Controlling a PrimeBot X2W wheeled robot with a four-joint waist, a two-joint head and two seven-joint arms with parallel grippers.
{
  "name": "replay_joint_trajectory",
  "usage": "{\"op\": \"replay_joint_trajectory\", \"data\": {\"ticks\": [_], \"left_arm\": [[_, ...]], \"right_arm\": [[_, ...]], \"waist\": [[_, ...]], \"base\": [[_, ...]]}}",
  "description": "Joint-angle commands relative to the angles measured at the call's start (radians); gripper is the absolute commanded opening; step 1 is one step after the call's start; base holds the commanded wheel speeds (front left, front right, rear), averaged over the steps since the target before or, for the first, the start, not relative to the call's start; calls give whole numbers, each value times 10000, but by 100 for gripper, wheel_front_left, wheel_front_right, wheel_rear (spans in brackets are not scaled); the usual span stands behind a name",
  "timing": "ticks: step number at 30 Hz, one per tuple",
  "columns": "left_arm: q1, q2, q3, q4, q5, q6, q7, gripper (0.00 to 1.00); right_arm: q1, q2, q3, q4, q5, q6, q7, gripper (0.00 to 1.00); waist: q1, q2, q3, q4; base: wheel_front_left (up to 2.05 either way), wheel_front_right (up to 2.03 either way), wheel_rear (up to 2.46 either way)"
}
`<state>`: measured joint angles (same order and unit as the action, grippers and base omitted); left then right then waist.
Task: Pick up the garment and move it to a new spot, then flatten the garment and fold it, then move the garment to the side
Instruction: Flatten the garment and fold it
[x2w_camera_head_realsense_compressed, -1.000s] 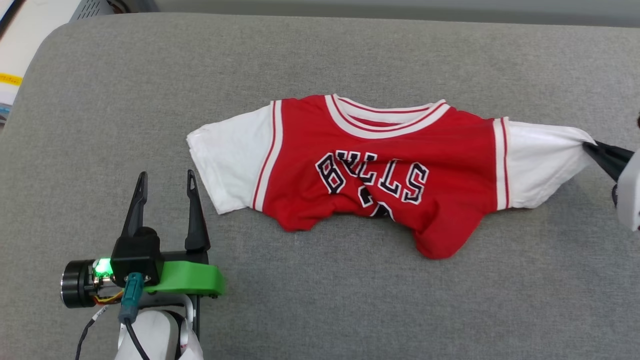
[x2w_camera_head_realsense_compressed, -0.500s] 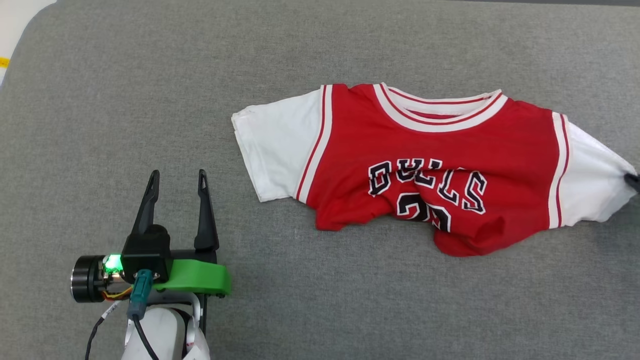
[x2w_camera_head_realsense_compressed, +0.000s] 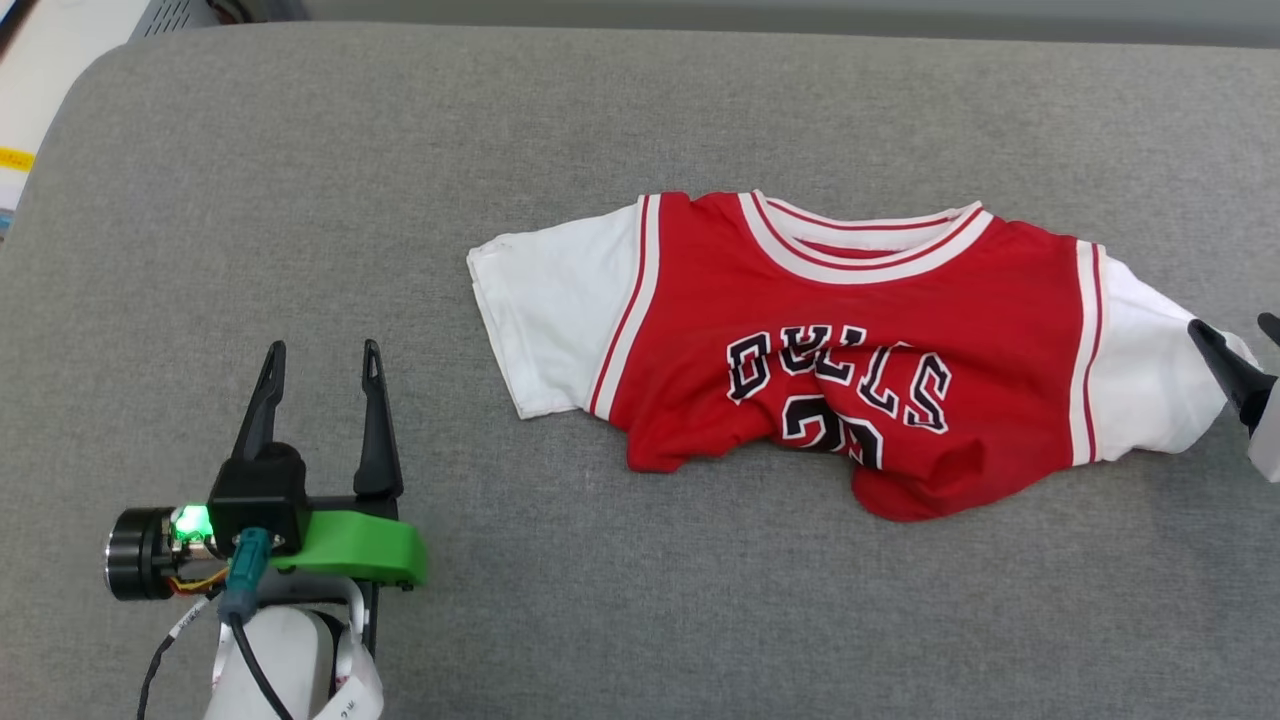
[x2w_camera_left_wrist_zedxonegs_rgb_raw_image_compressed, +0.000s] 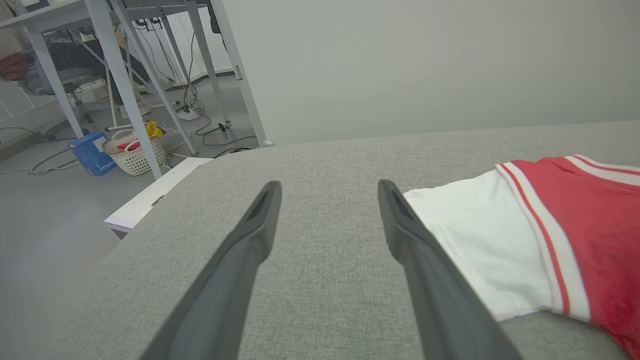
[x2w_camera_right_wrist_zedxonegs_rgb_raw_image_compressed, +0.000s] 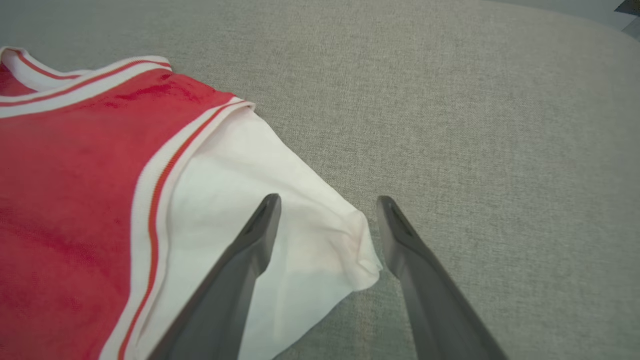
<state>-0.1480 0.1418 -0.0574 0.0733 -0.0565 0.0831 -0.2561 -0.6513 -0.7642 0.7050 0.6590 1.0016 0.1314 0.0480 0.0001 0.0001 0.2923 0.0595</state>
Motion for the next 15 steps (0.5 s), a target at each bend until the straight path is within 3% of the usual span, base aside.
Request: {"op": "replay_joint_trajectory", "data": {"ticks": [1, 9, 15], "left_arm": [[-330, 140, 92, 95, -77, -209, -57, 100], [-1867, 969, 206, 1109, -405, -1338, -4, 100], [-3732, 1577, -232, 1820, -802, -1936, 1100, 100]], "right_arm": [[250, -18, -143, -119, -118, -7, -457, 100], [883, 327, -1345, -527, -1241, -7, -2579, 100], [1476, 1053, -2851, -1254, -2513, -7, -3014, 100]], "waist": [[-1, -1, -290, -230], [-1, -1, -519, -595], [-1, -1, -411, -865]], "base": [[0, 0, 0], [0, 0, 0], [0, 0, 0]]}}
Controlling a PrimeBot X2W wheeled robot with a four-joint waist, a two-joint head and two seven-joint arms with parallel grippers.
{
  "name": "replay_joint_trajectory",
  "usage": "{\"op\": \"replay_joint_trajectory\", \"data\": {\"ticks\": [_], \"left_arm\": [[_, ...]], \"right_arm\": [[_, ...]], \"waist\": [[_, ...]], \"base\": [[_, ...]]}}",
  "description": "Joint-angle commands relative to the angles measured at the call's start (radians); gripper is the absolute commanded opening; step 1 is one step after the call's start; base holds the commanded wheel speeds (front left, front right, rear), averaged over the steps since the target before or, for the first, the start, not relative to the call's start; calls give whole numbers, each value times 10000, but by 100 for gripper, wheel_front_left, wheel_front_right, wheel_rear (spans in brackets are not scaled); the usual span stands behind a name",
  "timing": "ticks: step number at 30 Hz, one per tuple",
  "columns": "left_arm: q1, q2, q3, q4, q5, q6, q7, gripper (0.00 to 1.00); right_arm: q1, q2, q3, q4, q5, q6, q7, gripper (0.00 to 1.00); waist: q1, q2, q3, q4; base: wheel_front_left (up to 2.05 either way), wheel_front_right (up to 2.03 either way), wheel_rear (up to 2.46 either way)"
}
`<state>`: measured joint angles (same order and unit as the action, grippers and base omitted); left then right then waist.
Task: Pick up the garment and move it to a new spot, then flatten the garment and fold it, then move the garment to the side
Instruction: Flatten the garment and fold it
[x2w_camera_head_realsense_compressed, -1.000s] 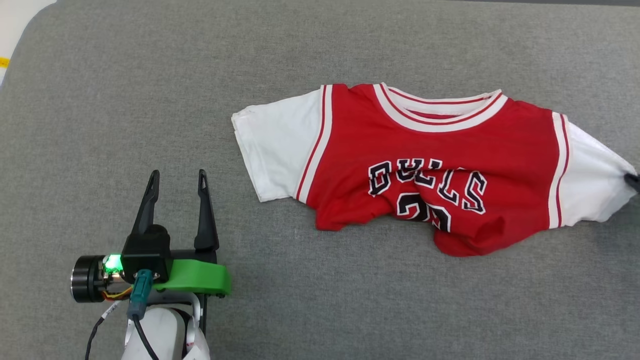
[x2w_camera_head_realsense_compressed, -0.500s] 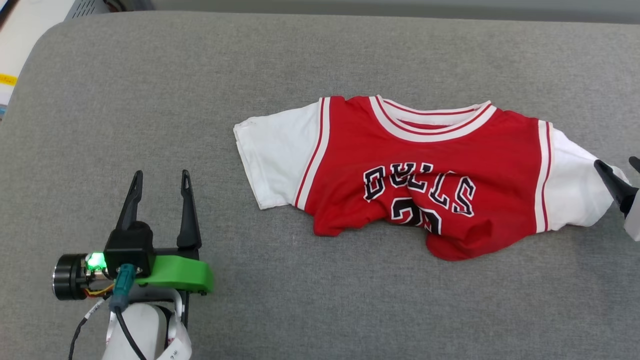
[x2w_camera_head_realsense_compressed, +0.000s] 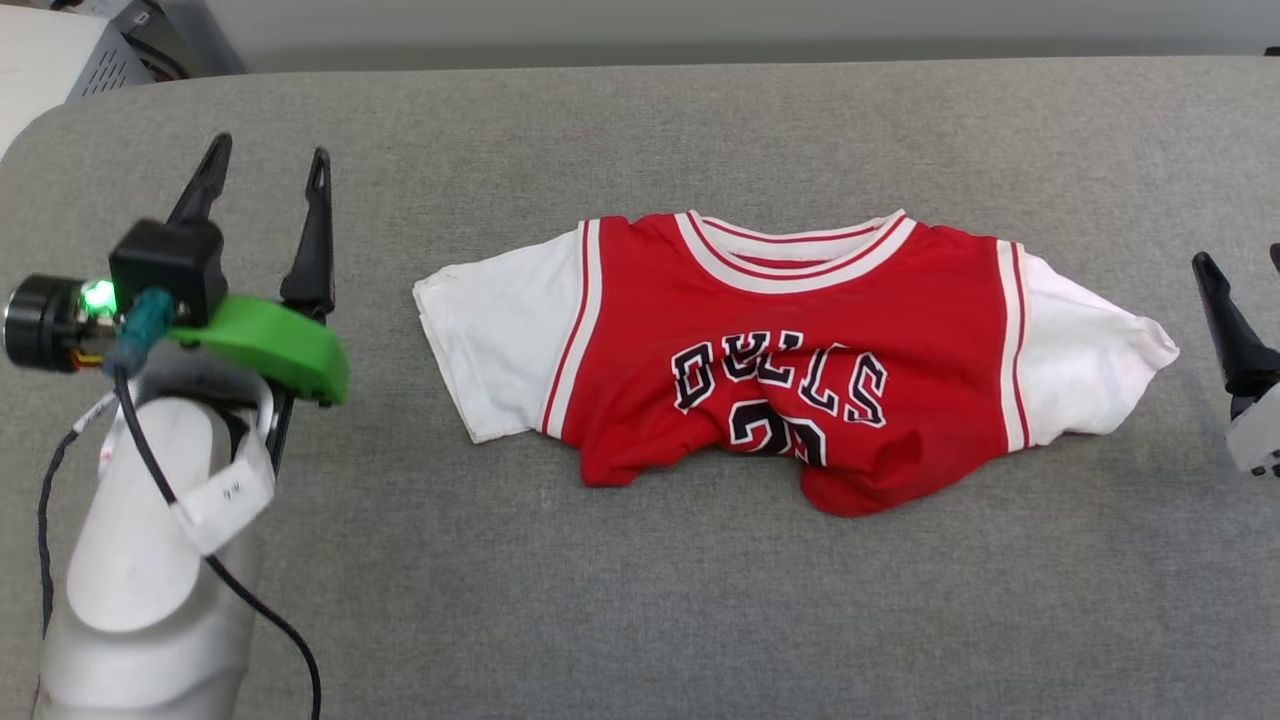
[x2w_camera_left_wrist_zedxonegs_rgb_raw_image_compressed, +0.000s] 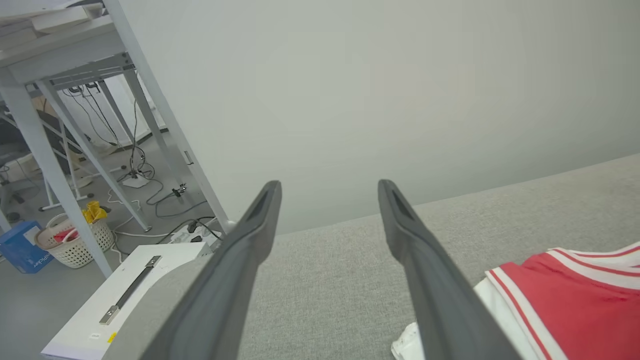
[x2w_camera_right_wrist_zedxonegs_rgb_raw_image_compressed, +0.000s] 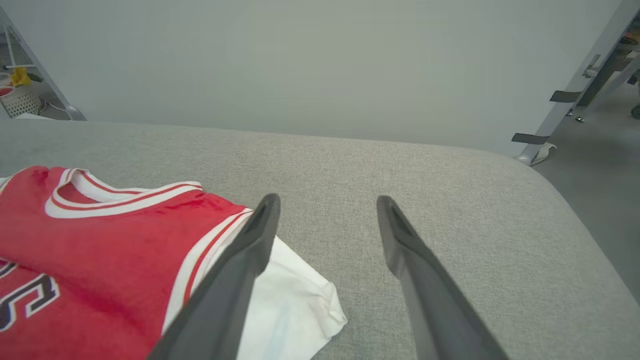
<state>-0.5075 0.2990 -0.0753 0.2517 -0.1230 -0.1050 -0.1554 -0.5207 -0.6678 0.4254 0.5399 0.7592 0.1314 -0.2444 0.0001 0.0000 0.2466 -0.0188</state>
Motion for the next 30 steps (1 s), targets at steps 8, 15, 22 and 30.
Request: {"op": "replay_joint_trajectory", "data": {"ticks": [8, 15, 22, 30], "left_arm": [[-2061, 1072, -1896, 490, -2042, -250, 3968, 100], [-3352, 1987, -3909, 1021, -4621, -254, 7520, 100], [-4393, 2261, -4933, 2206, -5859, -255, 9396, 100], [-4768, 2303, -5855, 3491, -6246, -256, 10180, 100]], "right_arm": [[1433, 1139, -1828, -1503, -1744, -7, 191, 100], [2052, 1763, -2847, -2680, -2619, -7, 1015, 100], [2171, 2152, -3259, -3574, -3049, -7, 1663, 100], [2058, 2185, -3280, -3743, -3041, -7, 1826, 100]], "waist": [[-1, 0, 373, -389], [-1, 0, 776, -537], [-1, 0, 1297, -773], [-1, 0, 1728, -1079]], "base": [[0, 0, 0], [0, 0, 0], [0, 0, 0], [0, 0, 0]]}}
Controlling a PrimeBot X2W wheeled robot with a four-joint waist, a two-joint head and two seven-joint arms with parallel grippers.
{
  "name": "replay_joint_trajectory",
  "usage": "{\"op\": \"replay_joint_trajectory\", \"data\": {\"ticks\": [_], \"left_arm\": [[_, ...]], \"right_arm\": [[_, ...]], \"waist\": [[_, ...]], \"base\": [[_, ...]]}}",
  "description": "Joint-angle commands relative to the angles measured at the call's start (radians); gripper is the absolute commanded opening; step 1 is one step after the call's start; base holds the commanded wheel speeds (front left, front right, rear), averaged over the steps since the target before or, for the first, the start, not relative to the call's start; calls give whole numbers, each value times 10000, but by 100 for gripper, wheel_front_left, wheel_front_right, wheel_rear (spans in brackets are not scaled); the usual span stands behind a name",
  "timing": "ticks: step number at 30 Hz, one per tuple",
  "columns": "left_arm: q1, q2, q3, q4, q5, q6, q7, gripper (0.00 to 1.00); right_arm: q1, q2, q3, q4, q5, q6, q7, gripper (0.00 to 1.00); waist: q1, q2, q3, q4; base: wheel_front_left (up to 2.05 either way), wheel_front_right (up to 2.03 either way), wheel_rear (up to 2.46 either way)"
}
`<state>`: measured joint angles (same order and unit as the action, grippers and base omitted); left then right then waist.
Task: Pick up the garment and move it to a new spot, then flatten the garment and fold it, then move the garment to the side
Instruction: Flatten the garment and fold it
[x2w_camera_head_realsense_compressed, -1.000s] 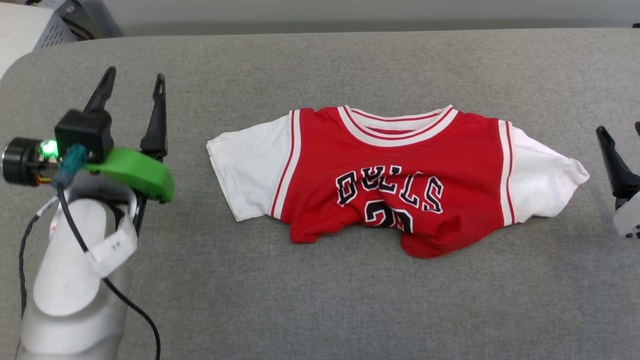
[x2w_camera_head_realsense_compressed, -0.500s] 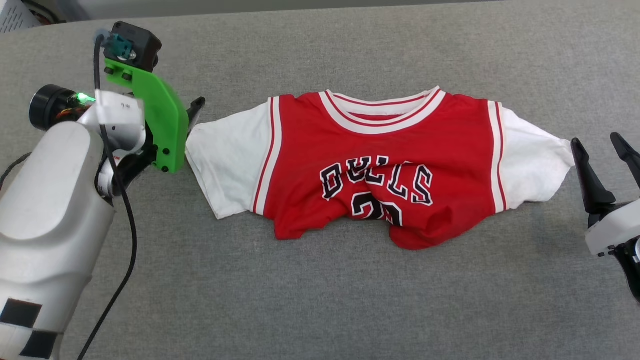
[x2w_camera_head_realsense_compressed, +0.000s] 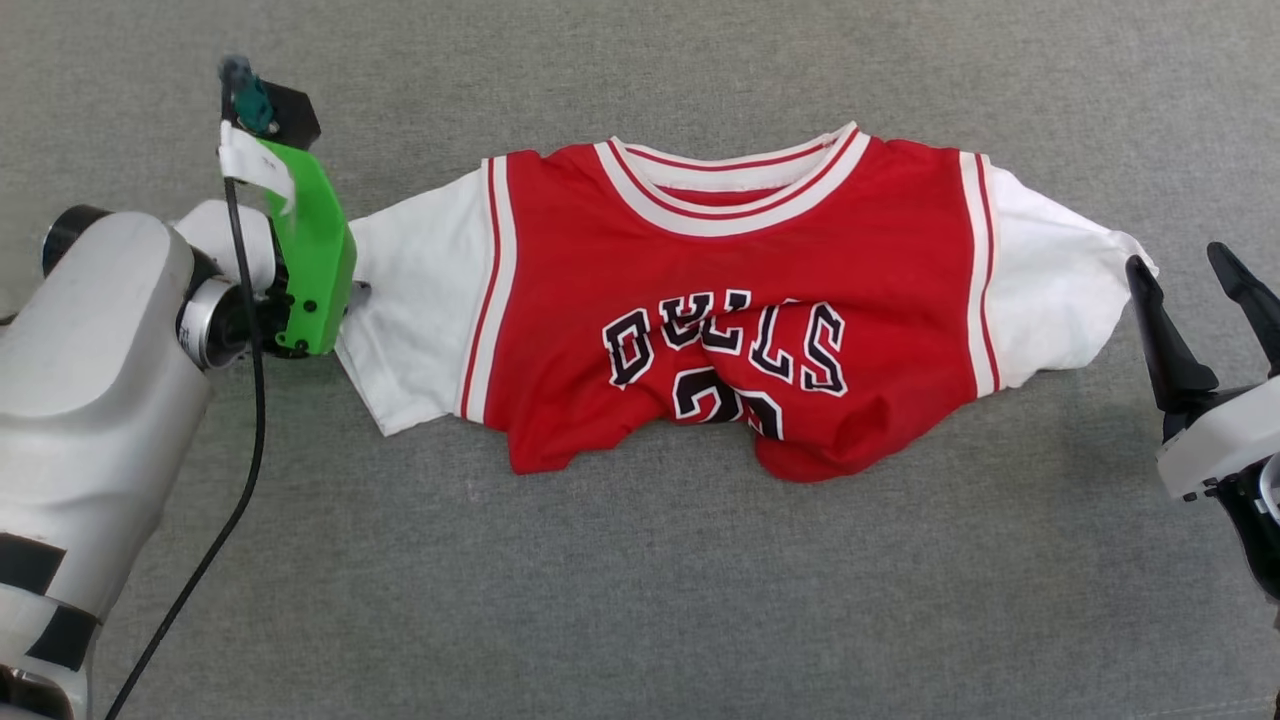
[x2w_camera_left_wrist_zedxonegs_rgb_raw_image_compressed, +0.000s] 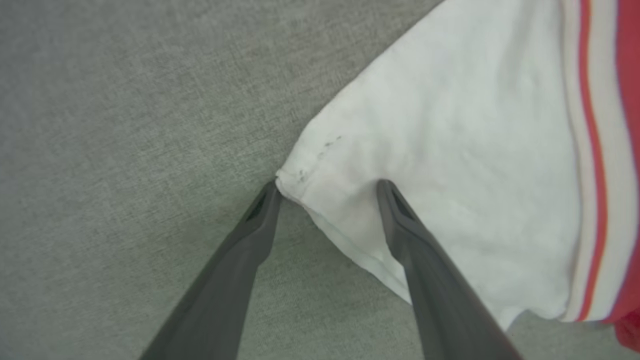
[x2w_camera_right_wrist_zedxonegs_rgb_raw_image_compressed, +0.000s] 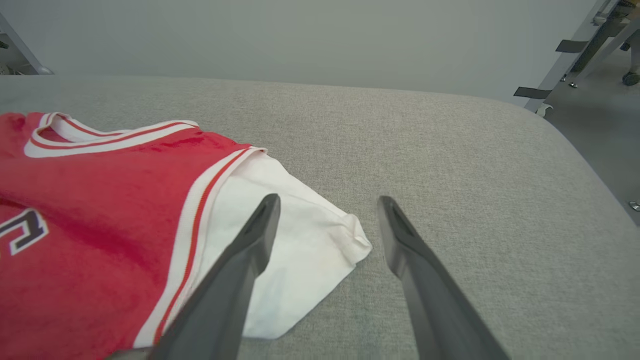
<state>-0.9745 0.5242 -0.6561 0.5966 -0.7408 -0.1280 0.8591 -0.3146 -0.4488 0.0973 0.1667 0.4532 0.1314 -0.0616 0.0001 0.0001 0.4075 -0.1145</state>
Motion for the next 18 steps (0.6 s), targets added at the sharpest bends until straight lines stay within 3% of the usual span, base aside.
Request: {"op": "replay_joint_trajectory", "data": {"ticks": [1, 6, 7, 8, 13, 18], "left_arm": [[-49, 110, -253, 125, -103, -26, 129, 100], [155, 265, -950, 241, -425, -26, 122, 100], [203, 314, -1154, 206, -478, -26, 97, 83], [218, 379, -1348, 160, -511, -26, 7, 2], [71, 575, -1647, -42, -865, -26, -1000, 0], [-7, 995, -1865, -362, -1046, -26, -1969, 0]], "right_arm": [[-11, -10, 19, -5, 31, -7, -12, 100], [-23, -13, 19, 62, 81, -7, -53, 100], [-27, -7, 23, 84, 86, -7, -57, 100], [-22, 17, 14, 91, 71, -7, -48, 100], [-17, -18, -108, 103, 87, -7, 35, 100], [-144, -522, -307, 140, 208, -7, 119, 100]], "waist": [[-1, -1, 146, -154], [-1, -1, 195, -197], [-1, -1, 187, -191], [-1, -1, 168, -173], [-1, -1, -81, -17], [-1, -1, -517, 203]], "base": [[0, 0, 0], [0, 0, 0], [0, 0, 0], [0, 0, 0], [0, 0, 0], [0, 0, 0]]}}
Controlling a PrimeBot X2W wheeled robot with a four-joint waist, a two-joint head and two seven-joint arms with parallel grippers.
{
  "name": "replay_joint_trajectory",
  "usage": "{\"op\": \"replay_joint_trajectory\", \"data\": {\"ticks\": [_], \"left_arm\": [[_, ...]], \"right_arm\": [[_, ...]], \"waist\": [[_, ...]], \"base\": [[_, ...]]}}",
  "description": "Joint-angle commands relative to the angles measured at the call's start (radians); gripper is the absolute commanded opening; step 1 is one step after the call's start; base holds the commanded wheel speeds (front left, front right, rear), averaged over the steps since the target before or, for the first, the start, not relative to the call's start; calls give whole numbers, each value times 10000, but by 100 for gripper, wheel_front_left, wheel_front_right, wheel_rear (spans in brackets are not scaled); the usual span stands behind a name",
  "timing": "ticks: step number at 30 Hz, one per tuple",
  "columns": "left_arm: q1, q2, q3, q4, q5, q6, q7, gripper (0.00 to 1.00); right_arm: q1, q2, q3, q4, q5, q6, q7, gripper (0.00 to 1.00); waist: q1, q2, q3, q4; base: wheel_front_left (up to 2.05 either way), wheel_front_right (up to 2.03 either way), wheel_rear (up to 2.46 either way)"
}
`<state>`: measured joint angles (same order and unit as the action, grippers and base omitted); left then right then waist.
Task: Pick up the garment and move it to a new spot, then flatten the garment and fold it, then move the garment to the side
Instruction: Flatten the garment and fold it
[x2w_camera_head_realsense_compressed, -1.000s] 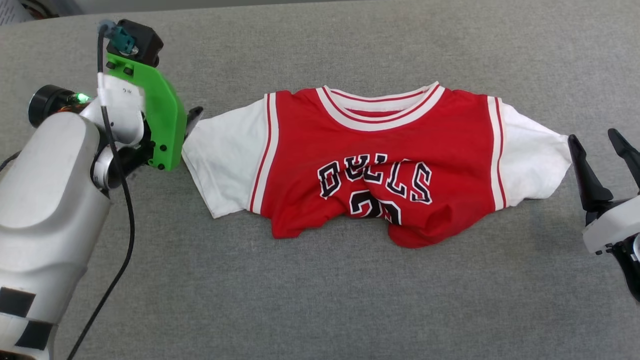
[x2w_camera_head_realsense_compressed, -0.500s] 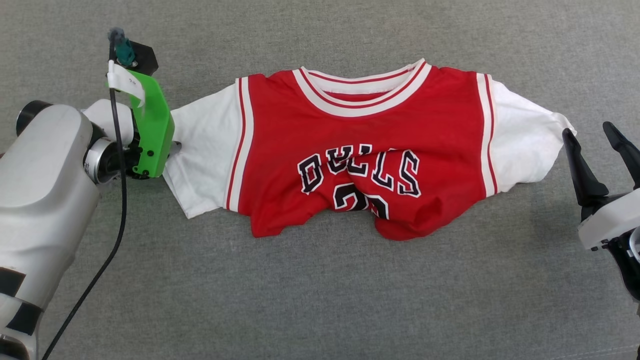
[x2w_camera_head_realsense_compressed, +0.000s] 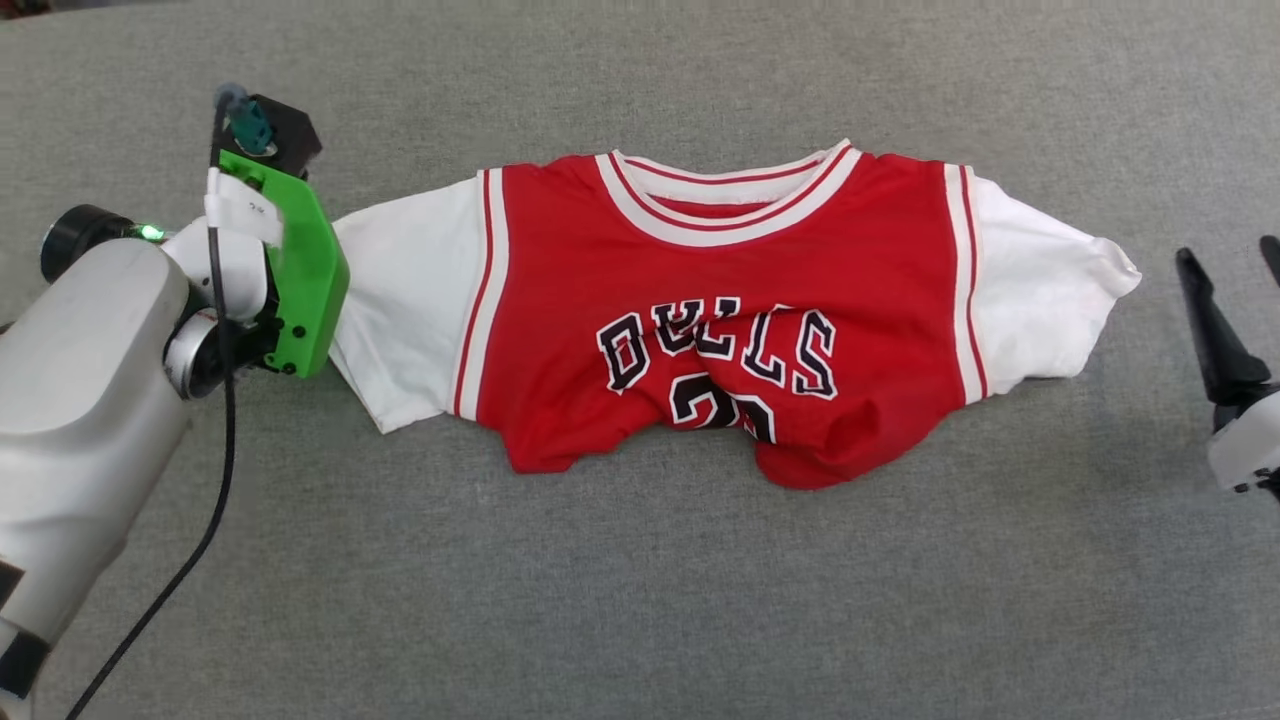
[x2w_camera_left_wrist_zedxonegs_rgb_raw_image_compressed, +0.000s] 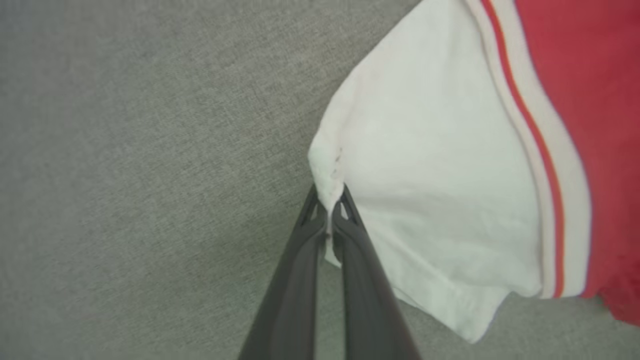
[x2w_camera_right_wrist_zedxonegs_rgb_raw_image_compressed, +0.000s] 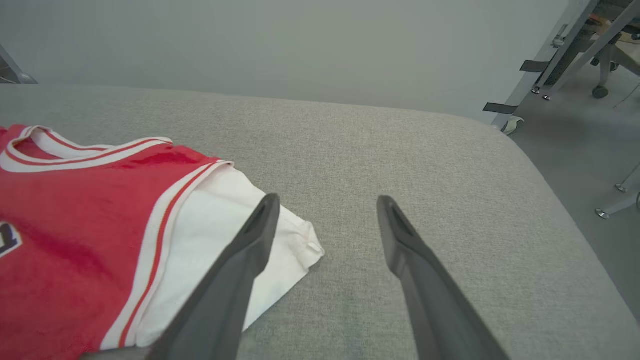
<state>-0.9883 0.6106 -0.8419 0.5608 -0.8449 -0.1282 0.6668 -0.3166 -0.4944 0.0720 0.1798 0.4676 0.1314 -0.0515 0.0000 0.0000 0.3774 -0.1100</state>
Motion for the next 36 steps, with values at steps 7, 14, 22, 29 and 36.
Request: {"op": "replay_joint_trajectory", "data": {"ticks": [7, 14, 22, 29, 36], "left_arm": [[370, 748, -109, -703, -234, -25, -1034, 0], [488, 907, -151, -1584, 3, 61, -1601, 0], [283, 689, -234, -2332, 327, 296, -1845, 0], [8, 561, -242, -2587, 473, 337, -1963, 0], [-97, 596, -218, -2670, 535, 357, -2103, 0]], "right_arm": [[-742, -1099, -211, -274, 343, -7, 830, 100], [-1925, -2389, 1132, -470, 1650, -7, 3329, 100], [-3675, -2959, 2929, 439, 2987, -7, 7172, 100], [-4648, -2543, 3984, 1848, 2927, -7, 7779, 100], [-4860, -1811, 4834, 3242, 3161, -7, 7404, 100]], "waist": [[0, 0, -575, 538], [0, 0, -368, 920], [0, 0, 91, 1177], [0, 0, 477, 1368], [0, 0, 745, 1408]], "base": [[0, 0, 0], [0, 0, 0], [0, 0, 0], [0, 0, 0], [0, 0, 0]]}}
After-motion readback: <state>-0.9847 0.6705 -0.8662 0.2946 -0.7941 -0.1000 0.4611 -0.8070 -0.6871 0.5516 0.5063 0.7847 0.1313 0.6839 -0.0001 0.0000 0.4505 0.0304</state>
